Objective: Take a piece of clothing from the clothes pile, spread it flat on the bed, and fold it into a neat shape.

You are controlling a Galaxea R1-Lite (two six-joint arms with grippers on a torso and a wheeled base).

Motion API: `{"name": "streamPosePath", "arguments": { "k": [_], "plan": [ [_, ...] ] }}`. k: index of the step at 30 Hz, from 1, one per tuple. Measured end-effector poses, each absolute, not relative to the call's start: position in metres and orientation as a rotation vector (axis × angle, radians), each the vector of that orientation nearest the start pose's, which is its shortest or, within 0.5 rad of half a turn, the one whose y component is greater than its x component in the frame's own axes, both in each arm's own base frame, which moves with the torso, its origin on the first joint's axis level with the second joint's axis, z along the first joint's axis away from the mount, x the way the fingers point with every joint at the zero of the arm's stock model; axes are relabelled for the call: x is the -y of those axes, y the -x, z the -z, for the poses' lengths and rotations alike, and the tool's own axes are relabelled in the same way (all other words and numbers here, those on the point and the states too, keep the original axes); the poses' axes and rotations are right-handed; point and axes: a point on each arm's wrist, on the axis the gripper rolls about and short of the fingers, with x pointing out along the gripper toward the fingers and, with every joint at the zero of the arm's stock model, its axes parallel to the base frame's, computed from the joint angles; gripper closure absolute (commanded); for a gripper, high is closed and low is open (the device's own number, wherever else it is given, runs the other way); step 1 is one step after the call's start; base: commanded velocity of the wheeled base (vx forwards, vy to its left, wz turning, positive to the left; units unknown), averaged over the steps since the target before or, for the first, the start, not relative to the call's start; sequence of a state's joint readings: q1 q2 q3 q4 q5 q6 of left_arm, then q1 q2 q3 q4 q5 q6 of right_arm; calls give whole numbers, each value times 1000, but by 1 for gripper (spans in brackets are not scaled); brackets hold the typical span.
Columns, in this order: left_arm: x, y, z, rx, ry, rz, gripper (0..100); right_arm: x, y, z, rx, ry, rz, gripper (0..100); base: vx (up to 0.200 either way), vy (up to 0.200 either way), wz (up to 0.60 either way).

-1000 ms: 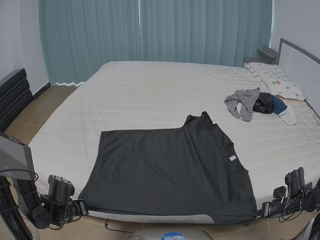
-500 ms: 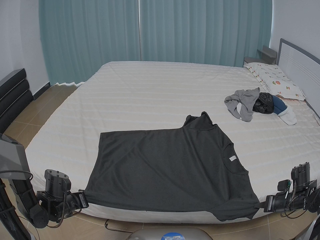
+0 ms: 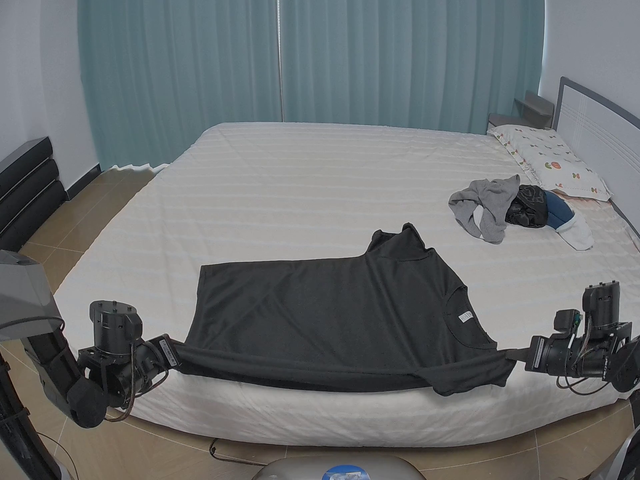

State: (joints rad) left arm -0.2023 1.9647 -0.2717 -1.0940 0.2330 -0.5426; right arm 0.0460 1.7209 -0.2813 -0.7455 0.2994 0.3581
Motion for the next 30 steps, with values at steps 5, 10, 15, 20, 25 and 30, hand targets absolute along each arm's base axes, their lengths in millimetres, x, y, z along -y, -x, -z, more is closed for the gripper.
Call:
{"name": "streamPosePath", "arguments": {
  "k": [5,10,15,20,25,30],
  "plan": [
    [46,-263,-38,-562,400,-199,100,-17,-240,-66,-739,-430,-204,100,0,0,0],
    [46,-277,-35,-574,400,-211,100,-19,-257,-64,-733,-442,-203,100,0,0,0],
    [46,-293,-28,-590,398,-223,100,-21,-273,-59,-733,-457,-201,100,0,0,0],
    [48,-306,-22,-591,398,-224,100,-22,-288,-56,-727,-497,-190,100,0,0,0],
    [50,-311,-17,-594,410,-228,100,-20,-299,-62,-694,-545,-174,100,0,0,0],
    [50,-309,-20,-590,420,-228,100,-20,-298,-68,-675,-545,-178,100,0,0,0]
  ]
}}
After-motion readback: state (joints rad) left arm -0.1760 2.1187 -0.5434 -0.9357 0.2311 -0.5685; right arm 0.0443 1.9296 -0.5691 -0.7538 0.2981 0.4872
